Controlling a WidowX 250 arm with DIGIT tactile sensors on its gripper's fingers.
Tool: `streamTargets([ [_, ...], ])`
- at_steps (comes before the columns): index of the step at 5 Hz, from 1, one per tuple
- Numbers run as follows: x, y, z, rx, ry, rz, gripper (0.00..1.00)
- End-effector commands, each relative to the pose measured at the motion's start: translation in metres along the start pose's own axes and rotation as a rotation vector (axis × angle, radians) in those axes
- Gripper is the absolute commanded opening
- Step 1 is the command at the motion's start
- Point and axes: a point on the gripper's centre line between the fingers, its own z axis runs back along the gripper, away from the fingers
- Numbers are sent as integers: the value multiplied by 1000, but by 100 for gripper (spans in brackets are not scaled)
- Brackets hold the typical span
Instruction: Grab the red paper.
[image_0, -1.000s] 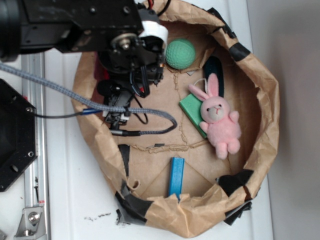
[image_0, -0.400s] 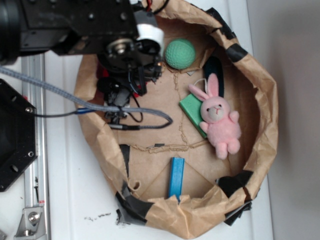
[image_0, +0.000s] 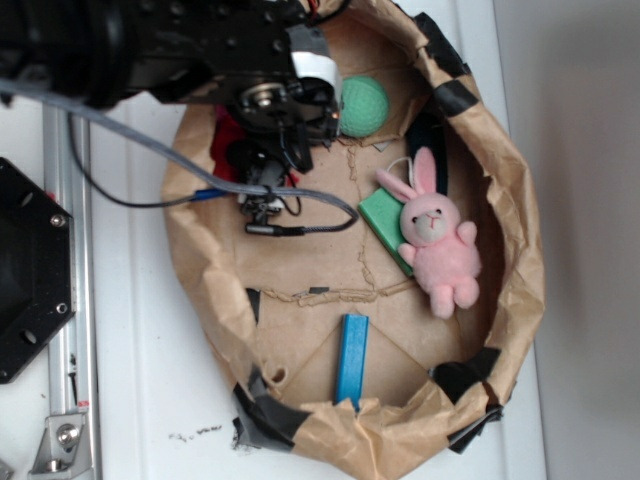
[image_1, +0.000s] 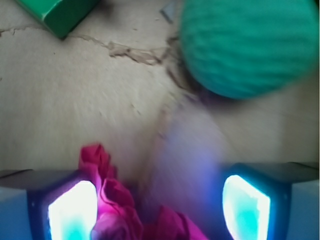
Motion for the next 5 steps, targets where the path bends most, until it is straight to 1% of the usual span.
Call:
streamTargets([
  [1,-5,-1,-3,-10,2,22,0],
  [2,-4,-3,-3,8,7,19,0],
  [3,-3,-3,0,5,-2,19,0],
  [4,-5,-8,6,-30,-1,22,0],
  [5,-8,-23,45,-111,-45,32,100],
])
